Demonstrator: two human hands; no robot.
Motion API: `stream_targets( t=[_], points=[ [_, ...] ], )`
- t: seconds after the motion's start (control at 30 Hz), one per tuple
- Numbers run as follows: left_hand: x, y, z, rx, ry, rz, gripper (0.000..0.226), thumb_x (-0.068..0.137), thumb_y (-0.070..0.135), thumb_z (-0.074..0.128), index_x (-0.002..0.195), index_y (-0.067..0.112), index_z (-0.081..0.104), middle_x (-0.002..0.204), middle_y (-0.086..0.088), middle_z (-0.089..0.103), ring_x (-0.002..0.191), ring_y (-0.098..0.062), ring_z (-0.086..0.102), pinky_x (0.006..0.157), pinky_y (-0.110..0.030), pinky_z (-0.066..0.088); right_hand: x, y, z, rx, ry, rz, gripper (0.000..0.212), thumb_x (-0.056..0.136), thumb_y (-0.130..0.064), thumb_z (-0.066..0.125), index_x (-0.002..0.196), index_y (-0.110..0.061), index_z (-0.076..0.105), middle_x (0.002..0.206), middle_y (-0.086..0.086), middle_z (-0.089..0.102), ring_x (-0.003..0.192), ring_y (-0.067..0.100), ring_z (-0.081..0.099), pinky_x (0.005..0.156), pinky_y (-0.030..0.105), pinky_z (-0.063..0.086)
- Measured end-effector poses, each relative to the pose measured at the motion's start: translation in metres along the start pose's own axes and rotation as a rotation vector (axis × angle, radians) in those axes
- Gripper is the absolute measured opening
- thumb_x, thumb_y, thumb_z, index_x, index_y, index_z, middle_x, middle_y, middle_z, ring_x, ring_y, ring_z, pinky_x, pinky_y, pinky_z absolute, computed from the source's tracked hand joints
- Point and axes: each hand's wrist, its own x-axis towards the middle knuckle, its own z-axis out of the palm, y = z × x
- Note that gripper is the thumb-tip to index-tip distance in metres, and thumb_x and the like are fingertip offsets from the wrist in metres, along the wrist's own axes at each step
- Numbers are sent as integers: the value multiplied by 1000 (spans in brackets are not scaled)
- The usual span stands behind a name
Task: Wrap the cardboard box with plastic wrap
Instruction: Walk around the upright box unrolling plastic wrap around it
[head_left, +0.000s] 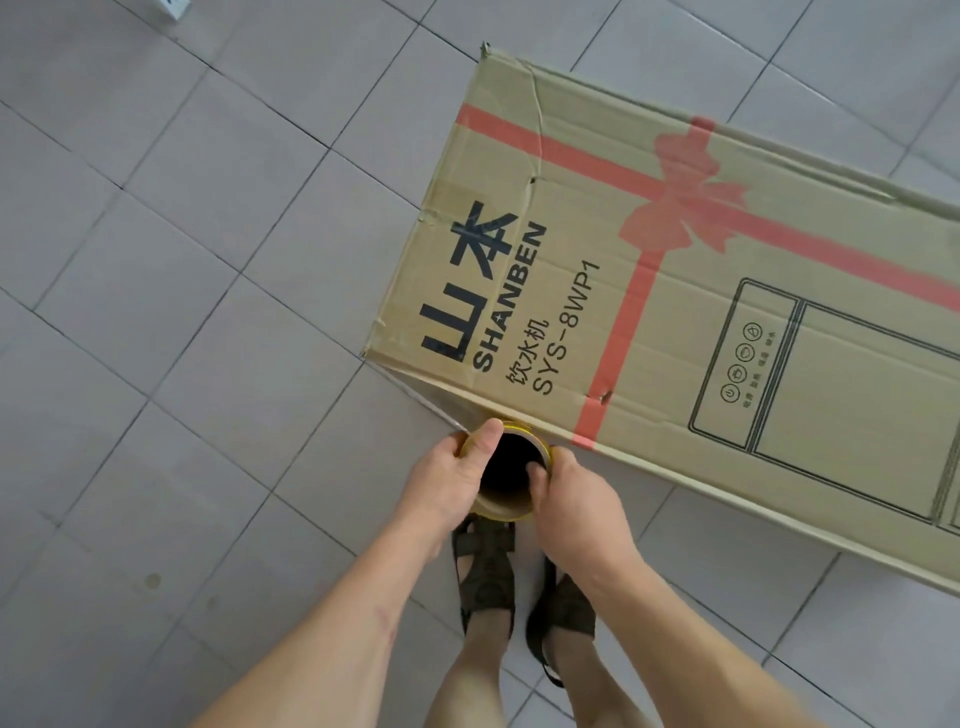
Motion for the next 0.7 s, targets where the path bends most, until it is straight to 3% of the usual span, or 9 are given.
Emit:
stream_targets(
  t=[0.1,0.2,0.33,0.43,0.53,0.63,0.7],
  points=[
    [-6,-16,12,-242,-50,-61,101,56,101,54,120,23,69,117,-4,74,112,-24,69,93,-46,62,2,15,-14,-116,18,-78,32,101,-52,38,97,-22,49,92,1,68,87,26,65,67,35,46],
    [-10,-26,26,-335,-109,-74,100,53,97,63,123,25,69,121,-6,74,114,-25,71,88,-45,64,-1,33,-18,52,-7,-59,40,93,-64,46,105,-28,57,91,-5,68,85,20,64,73,37,51],
    [-13,-35,33,-336,-135,-75,103,47,98,66,122,26,68,118,-3,76,111,-22,73,91,-42,63,-4,52,-13,262,-161,4,46,92,-58,55,132,-41,41,96,-6,67,81,14,66,71,34,57],
    [-15,-33,36,-306,-89,-33,106,53,99,62,128,24,66,123,-1,75,116,-21,70,102,-47,57,-9,53,-9,361,-175,17,39,95,-49,56,130,-41,39,95,-6,67,78,15,66,72,37,59],
    [-12,-21,43,-250,-29,26,112,59,100,52,150,34,49,141,6,61,132,-17,57,114,-47,47,-7,46,-12,243,-27,-33,24,102,-34,48,124,-27,46,96,-1,67,85,23,66,73,35,53],
    [-13,-19,48,-325,-50,-2,95,61,93,59,134,33,64,129,3,72,123,-20,66,104,-46,56,-9,47,-18,9,41,-102,20,102,-39,43,114,-22,43,84,-2,58,82,27,64,64,33,45],
    [-18,-21,53,-326,-66,-39,79,72,79,57,129,26,66,123,-3,74,116,-21,70,93,-39,61,-13,57,-19,-3,45,-103,27,100,-50,44,108,-24,44,82,-4,61,82,25,65,65,35,48]
  ],
)
